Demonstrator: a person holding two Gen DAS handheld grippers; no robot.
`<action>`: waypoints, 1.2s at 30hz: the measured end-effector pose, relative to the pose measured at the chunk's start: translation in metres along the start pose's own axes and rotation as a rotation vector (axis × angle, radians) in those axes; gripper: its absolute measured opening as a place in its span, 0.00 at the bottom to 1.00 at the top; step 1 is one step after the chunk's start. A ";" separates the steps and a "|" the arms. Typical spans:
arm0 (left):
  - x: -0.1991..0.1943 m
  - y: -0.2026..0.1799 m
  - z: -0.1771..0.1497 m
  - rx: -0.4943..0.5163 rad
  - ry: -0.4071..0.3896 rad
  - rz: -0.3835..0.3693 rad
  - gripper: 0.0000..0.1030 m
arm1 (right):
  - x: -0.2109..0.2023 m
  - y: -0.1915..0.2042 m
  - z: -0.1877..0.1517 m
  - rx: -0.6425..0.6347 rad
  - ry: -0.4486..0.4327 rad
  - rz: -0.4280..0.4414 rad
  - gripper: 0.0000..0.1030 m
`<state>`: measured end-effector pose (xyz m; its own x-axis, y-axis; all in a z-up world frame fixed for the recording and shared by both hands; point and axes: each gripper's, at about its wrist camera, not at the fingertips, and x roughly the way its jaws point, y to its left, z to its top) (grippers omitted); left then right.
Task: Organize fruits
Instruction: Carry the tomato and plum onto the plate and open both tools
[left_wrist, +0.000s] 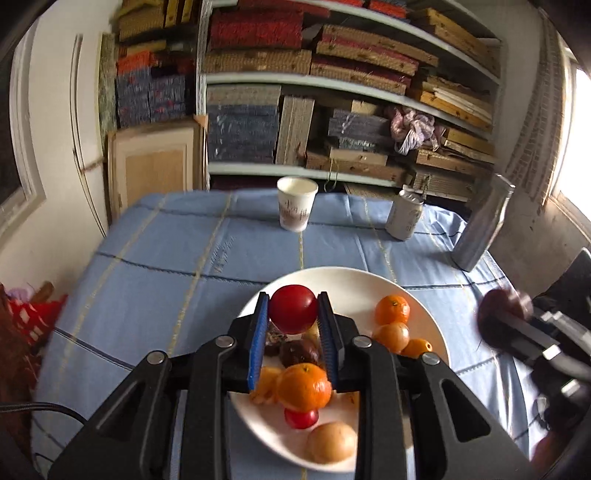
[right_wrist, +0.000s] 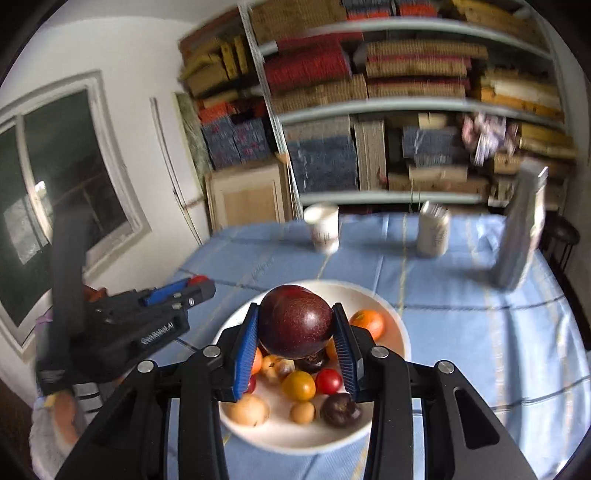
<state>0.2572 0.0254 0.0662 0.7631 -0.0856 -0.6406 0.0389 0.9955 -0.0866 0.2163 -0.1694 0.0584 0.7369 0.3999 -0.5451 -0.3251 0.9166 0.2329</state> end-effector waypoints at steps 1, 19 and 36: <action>0.018 0.004 0.002 -0.021 0.028 -0.007 0.25 | 0.017 -0.001 -0.003 0.003 0.020 -0.004 0.38; 0.105 0.014 -0.007 0.002 0.116 0.018 0.82 | 0.098 0.018 -0.021 -0.207 0.091 -0.136 0.58; 0.022 0.032 -0.007 -0.024 0.015 0.015 0.96 | 0.003 0.008 0.001 -0.056 -0.062 -0.044 0.90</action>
<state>0.2710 0.0548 0.0438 0.7538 -0.0711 -0.6532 0.0114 0.9954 -0.0951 0.2162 -0.1609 0.0593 0.7858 0.3604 -0.5026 -0.3229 0.9322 0.1636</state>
